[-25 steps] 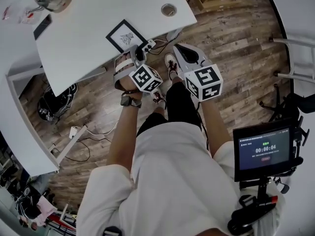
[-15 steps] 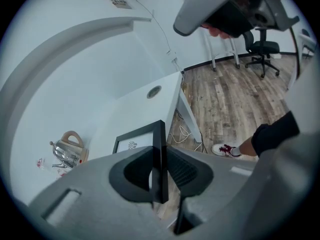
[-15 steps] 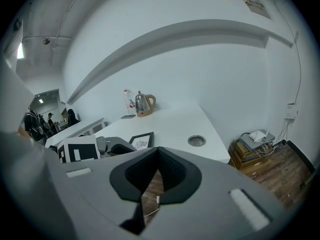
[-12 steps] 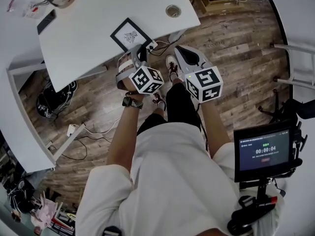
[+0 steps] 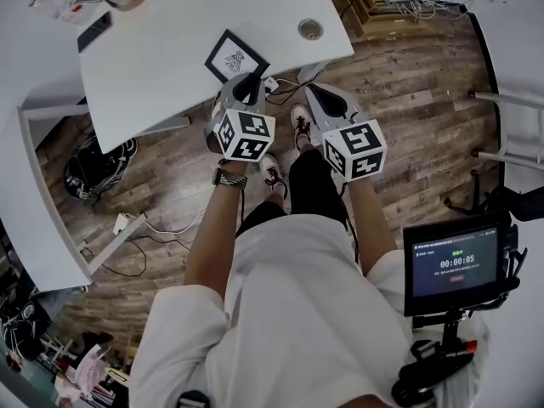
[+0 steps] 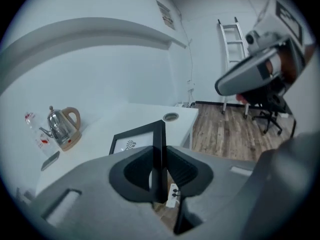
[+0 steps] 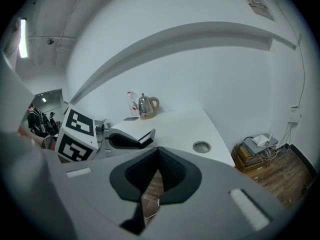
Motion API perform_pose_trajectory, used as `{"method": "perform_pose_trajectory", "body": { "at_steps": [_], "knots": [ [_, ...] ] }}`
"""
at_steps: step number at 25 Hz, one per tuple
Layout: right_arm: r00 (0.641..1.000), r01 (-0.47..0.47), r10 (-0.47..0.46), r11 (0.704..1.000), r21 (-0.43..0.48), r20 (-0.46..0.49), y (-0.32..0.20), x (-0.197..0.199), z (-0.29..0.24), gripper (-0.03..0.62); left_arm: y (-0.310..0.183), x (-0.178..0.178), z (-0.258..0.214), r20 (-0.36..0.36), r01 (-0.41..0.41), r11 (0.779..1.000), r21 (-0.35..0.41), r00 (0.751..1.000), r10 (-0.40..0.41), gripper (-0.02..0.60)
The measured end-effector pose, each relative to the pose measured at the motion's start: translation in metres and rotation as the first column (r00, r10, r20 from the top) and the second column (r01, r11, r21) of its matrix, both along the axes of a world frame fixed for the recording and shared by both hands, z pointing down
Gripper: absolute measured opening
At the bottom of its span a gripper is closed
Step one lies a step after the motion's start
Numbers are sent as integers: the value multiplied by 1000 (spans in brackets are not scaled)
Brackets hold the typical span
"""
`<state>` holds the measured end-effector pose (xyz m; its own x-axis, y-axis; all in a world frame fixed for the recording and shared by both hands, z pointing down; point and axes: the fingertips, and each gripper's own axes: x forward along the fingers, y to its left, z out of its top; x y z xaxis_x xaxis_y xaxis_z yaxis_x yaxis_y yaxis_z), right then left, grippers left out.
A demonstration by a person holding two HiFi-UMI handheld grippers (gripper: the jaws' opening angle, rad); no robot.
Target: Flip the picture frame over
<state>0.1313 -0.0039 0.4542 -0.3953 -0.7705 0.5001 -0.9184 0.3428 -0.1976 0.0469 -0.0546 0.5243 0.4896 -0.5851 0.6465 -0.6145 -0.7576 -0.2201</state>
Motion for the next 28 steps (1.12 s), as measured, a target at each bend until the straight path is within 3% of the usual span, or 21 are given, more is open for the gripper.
{"method": "perform_pose_trajectory", "body": {
  "at_steps": [4, 8, 17, 20, 24, 28],
  "knots": [
    [1000, 16, -16, 1000, 4, -1, -3, -4, -2, 2, -7, -4, -16, -129, 54, 997, -54, 990, -60, 86],
    [1000, 29, -29, 1000, 6, 2, -5, -8, -5, 2, -9, -10, -32, -236, 98, 990, -105, 964, -120, 86],
    [996, 87, -86, 996, 21, -15, -38, -25, -29, 2, -26, -33, -59, -444, 172, 951, -256, 853, -273, 86],
    [994, 110, -110, 994, 16, -18, -62, -24, -35, 2, -45, -32, -68, -506, 176, 935, -307, 802, -317, 84],
    [991, 136, -135, 990, 23, -20, -67, -30, -38, 2, -45, -37, -77, -619, 141, 923, -358, 704, -348, 84],
    [988, 155, -155, 988, 21, -16, -66, -35, -38, 2, -41, -46, -82, -689, 125, 907, -403, 611, -390, 84]
  ]
}}
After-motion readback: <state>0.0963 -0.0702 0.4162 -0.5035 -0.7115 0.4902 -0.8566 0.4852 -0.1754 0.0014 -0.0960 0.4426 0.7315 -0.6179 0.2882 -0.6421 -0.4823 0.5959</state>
